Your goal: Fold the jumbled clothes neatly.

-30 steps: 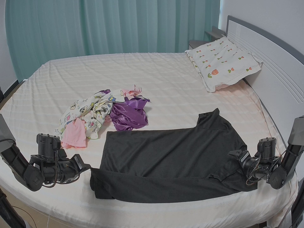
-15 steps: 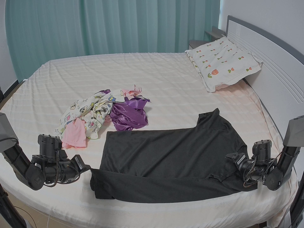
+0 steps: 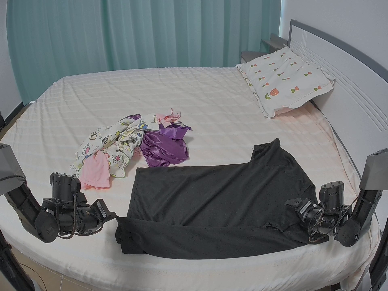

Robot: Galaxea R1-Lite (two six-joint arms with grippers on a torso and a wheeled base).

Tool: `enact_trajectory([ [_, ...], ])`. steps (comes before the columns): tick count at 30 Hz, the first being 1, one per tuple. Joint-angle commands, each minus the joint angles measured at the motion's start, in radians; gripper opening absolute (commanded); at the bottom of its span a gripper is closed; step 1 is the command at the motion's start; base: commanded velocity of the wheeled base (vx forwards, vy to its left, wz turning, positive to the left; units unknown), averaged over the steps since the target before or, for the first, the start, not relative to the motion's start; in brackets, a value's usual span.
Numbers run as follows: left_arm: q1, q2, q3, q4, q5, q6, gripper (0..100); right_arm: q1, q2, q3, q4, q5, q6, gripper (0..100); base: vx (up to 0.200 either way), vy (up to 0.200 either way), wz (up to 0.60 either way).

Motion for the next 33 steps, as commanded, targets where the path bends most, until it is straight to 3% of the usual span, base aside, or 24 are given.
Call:
enact_trajectory([
  [1, 0.000, 0.005, -0.001, 0.001, 0.000, 0.000, 0, 0.001, 0.029, -0.026, -0.001, -0.001, 0.004, 100, 0.000, 0.000, 0.00],
  [3, 0.000, 0.005, 0.000, 0.001, 0.000, 0.000, 0, 0.001, 0.038, -0.032, -0.001, -0.003, 0.013, 100, 0.000, 0.000, 0.00],
  [4, 0.000, 0.005, -0.001, -0.001, 0.000, 0.000, 0, 0.003, 0.043, -0.034, -0.001, -0.004, 0.024, 0, 0.000, 0.000, 0.00],
  [13, 0.006, 0.011, -0.004, 0.001, 0.000, -0.002, 0, 0.019, 0.018, 0.006, -0.004, -0.056, 0.026, 0, 0.000, 0.000, 0.00],
  [23, 0.006, 0.027, -0.007, -0.001, 0.000, -0.002, 0, 0.024, -0.105, 0.031, 0.028, -0.058, 0.019, 0, 0.000, 0.000, 0.00],
  [33, 0.005, 0.046, -0.013, -0.001, 0.000, -0.014, 0, 0.067, -0.237, 0.042, 0.163, -0.056, 0.024, 0, 0.000, 0.000, 0.00],
])
